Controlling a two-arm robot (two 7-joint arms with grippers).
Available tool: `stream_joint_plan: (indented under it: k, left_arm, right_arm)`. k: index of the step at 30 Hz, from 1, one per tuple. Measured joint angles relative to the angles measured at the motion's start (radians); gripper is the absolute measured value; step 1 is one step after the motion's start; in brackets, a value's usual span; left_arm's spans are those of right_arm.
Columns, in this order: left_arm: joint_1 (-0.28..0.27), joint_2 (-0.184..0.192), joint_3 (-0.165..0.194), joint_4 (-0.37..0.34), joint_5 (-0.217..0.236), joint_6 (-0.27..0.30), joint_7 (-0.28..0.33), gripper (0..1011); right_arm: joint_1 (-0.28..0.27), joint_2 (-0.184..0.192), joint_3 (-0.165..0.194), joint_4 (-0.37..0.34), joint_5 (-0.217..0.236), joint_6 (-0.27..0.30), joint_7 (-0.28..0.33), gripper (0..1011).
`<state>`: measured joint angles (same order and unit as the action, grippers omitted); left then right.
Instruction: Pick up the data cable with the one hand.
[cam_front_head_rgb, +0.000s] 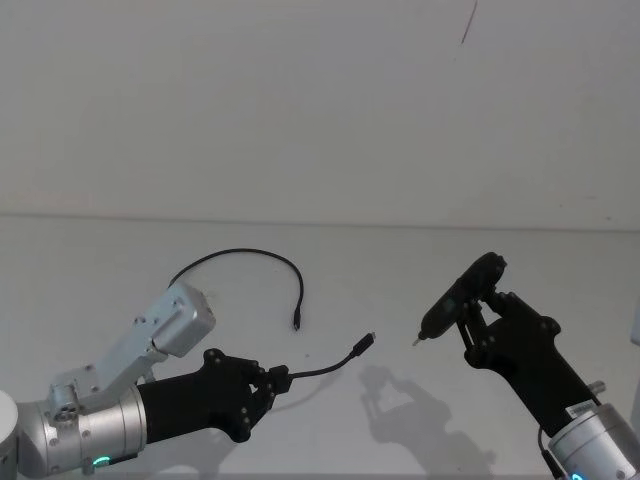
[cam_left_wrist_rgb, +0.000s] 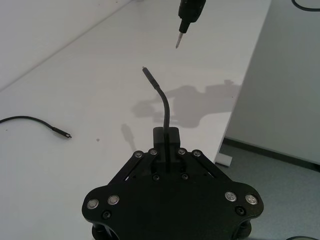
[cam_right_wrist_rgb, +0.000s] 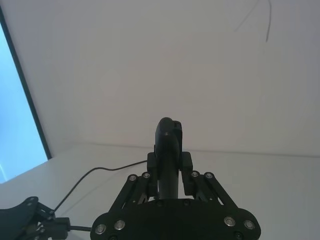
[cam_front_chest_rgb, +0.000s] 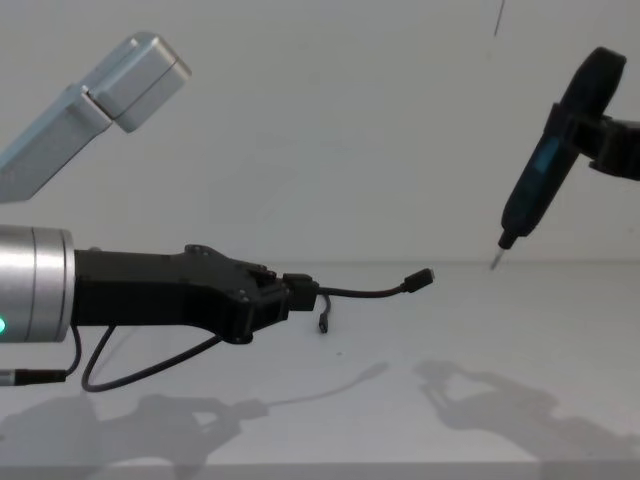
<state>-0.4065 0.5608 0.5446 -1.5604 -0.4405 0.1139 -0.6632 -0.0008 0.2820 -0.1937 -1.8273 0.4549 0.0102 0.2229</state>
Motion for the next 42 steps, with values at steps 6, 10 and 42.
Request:
stream_joint_plan:
  k: [6, 10, 42]
  left_arm:
    - [0.0, 0.0, 0.0, 0.0, 0.0, 0.0, 0.0, 41]
    - [0.0, 0.0, 0.0, 0.0, 0.0, 0.0, 0.0, 41]
    - [0.0, 0.0, 0.0, 0.0, 0.0, 0.0, 0.0, 41]
  right_arm:
    - [0.021, -0.003, -0.011, 0.03, 0.012, -0.006, 0.02, 269]
    - [0.034, -0.005, -0.02, 0.051, 0.017, -0.01, 0.03, 269]
    - [0.122, -0.033, -0.062, 0.156, 0.028, -0.032, 0.042, 269]
